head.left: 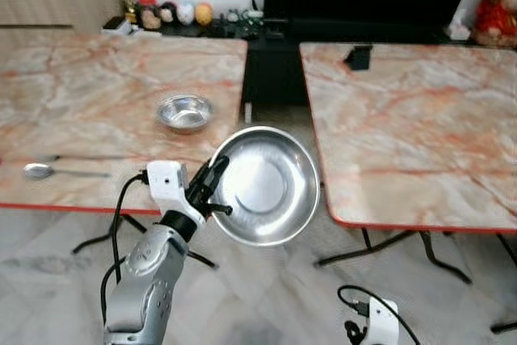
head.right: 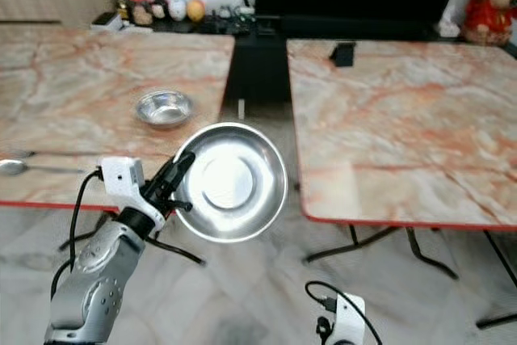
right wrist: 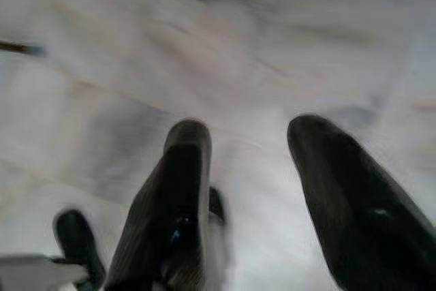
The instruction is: Setting the table
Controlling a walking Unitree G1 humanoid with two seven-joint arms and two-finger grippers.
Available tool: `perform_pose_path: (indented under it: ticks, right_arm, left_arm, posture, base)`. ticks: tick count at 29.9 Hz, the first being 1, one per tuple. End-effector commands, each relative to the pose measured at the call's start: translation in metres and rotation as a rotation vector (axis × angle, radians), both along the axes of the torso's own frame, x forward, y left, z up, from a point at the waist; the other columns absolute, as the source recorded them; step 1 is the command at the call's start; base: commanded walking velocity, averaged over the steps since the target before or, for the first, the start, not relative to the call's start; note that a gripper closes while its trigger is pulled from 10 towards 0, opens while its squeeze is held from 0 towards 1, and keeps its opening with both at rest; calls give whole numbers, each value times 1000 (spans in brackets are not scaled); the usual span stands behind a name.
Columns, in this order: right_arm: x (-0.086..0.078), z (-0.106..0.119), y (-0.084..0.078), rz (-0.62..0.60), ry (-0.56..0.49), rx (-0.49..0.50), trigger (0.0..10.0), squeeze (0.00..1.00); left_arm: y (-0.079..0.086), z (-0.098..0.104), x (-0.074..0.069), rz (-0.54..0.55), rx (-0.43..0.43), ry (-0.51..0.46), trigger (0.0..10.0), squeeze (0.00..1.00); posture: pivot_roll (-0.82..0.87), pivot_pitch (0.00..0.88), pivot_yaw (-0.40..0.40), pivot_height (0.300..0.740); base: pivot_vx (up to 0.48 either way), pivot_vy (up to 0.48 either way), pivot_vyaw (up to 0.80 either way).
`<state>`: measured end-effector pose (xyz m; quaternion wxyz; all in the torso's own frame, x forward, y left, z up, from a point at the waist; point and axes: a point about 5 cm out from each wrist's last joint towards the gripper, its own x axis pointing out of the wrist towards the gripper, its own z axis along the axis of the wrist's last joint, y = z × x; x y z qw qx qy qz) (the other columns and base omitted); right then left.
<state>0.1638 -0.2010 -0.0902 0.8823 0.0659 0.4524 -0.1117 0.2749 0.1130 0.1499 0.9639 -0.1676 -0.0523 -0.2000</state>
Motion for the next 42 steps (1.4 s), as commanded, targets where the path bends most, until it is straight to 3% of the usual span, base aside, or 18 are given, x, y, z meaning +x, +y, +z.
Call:
perform_pose_path:
  ticks: [1,42]
  right_arm:
    - [7,3,1,-7,-23,3,10000,0]
    - [8,4,1,-13,-25,-9,10000,0]
  left_arm:
    - [4,8,2,10,6,-36,10000,0]
    - [2,4,5,-11,32,-38,10000,0]
  posture:
    - [73,0,-52,740]
    - [40,0,-44,740]
  base:
    - [0,-334,0]
    - [0,-352,21]
